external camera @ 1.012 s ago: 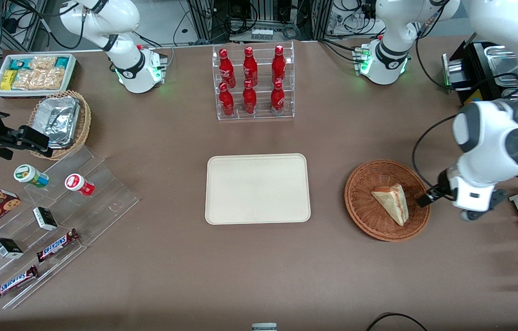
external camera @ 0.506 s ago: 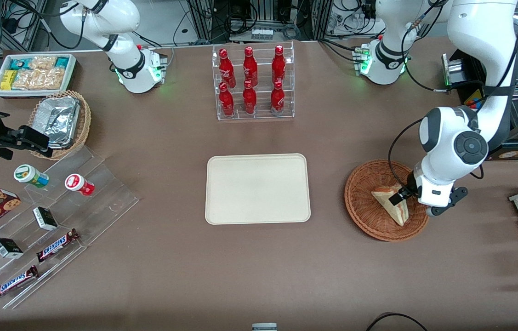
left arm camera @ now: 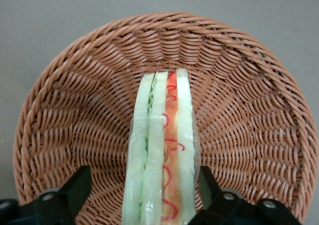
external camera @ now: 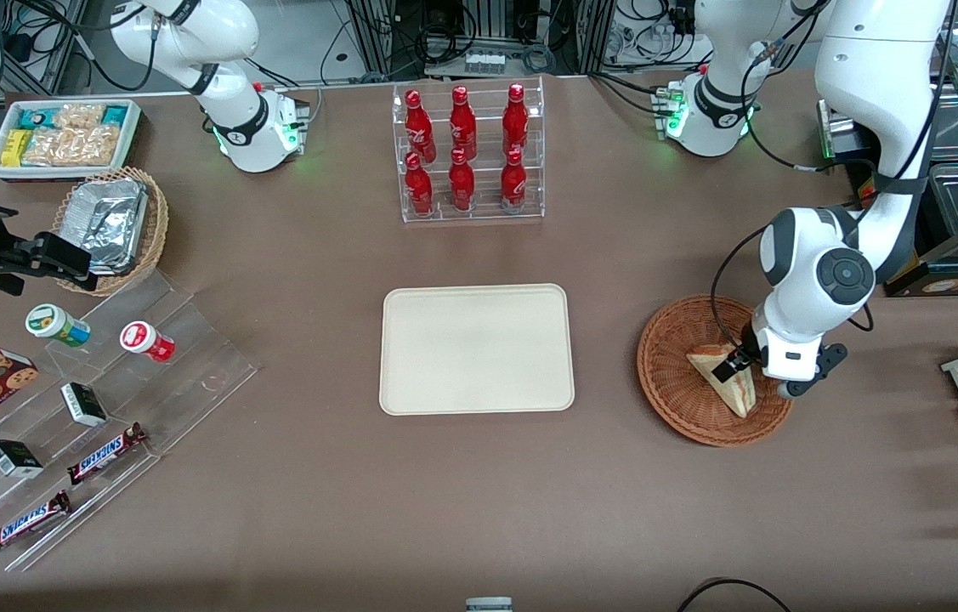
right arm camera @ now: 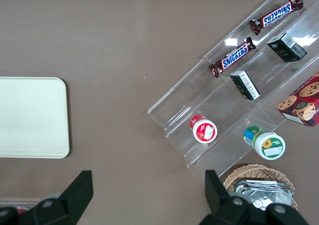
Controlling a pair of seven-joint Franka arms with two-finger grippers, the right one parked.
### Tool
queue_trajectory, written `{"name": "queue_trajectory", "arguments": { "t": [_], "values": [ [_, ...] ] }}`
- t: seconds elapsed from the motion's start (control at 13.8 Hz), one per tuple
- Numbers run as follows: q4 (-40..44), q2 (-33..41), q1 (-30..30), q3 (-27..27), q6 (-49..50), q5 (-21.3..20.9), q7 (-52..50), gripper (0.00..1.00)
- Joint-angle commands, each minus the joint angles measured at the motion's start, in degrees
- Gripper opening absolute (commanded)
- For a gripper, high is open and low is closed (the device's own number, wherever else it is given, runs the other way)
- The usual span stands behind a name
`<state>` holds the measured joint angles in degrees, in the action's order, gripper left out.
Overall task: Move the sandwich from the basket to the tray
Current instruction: 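Lower the left gripper and close it on the wrapped sandwich, then lift the sandwich and carry it over the cream tray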
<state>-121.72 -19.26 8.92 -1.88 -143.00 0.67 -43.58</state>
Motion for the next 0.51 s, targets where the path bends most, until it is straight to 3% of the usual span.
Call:
{"name": "queue_trajectory", "arguments": {
  "t": [0.0, 0.22, 0.43],
  "values": [
    [1.22, -0.34, 1.10, -0.14, 0.00, 0.30, -2.65, 0.00],
    [2.09, 0.10, 1.72, -0.14, 1.74, 0.30, -2.56, 0.00],
    [8.31, 1.24, 2.15, 0.56, 15.32, -0.48, -1.42, 0.00]
  ]
}}
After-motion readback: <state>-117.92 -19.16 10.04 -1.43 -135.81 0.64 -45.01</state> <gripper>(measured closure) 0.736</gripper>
